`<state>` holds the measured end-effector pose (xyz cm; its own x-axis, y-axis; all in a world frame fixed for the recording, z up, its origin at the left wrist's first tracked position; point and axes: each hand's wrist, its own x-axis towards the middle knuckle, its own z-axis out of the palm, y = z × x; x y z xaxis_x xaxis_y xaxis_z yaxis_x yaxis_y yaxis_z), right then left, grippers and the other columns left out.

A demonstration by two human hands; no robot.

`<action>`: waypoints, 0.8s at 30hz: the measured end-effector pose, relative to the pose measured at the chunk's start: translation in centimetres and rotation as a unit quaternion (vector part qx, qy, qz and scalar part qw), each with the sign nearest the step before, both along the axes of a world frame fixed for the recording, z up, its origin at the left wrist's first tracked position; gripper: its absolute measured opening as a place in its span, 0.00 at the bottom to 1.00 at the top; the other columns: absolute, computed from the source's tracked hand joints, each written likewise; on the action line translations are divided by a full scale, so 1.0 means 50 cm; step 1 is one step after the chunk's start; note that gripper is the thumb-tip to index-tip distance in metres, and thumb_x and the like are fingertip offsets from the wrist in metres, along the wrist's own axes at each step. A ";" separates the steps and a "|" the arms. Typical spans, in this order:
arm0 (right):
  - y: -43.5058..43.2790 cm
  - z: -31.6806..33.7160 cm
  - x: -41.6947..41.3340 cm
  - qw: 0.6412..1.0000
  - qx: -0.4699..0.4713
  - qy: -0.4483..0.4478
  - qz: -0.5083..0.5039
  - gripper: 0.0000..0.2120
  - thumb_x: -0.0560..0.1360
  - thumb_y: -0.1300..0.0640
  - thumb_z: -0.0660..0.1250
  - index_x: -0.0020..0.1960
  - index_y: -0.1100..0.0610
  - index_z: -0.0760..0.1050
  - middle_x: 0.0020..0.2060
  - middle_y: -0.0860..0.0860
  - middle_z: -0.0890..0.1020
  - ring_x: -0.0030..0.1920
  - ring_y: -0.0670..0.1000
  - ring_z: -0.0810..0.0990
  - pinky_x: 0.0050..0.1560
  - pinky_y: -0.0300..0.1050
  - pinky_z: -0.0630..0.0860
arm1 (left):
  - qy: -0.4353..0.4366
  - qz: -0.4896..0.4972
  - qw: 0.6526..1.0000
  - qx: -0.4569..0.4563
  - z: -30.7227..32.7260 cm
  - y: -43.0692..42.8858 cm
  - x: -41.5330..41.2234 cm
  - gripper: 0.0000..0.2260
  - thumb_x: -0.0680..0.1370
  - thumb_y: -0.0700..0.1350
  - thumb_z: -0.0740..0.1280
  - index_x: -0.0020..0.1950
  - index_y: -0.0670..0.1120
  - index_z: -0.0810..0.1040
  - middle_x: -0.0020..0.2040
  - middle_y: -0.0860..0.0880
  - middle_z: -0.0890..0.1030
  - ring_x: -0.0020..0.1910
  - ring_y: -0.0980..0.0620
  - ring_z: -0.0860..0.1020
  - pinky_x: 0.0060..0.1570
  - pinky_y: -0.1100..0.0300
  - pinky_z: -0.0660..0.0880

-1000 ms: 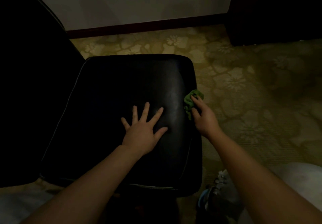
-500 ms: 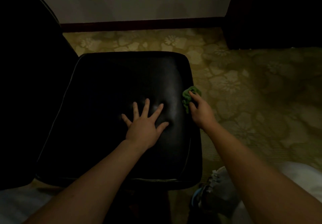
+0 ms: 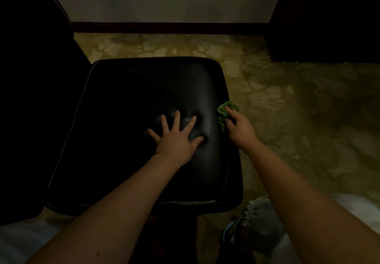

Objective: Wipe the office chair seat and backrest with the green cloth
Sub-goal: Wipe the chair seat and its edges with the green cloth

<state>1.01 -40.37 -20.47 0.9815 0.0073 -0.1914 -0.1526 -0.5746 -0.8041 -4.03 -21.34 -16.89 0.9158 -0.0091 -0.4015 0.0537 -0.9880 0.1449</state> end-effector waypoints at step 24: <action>0.003 -0.005 -0.064 0.998 -0.053 -0.025 0.033 0.24 0.80 0.64 0.61 0.75 0.55 0.66 0.76 0.57 0.63 0.76 0.54 0.61 0.75 0.42 0.56 | 0.014 0.036 0.999 -0.004 0.006 -0.018 0.023 0.30 0.80 0.69 0.50 0.79 0.66 0.43 0.82 0.50 0.37 0.79 0.35 0.35 0.69 0.23 0.44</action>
<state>-2.20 -40.20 -20.71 0.9878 0.0547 -0.1457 -0.0729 -0.6642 -0.7440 -2.86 -22.25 -16.60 0.9023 0.0535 -0.4279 0.1294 -0.9801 0.1504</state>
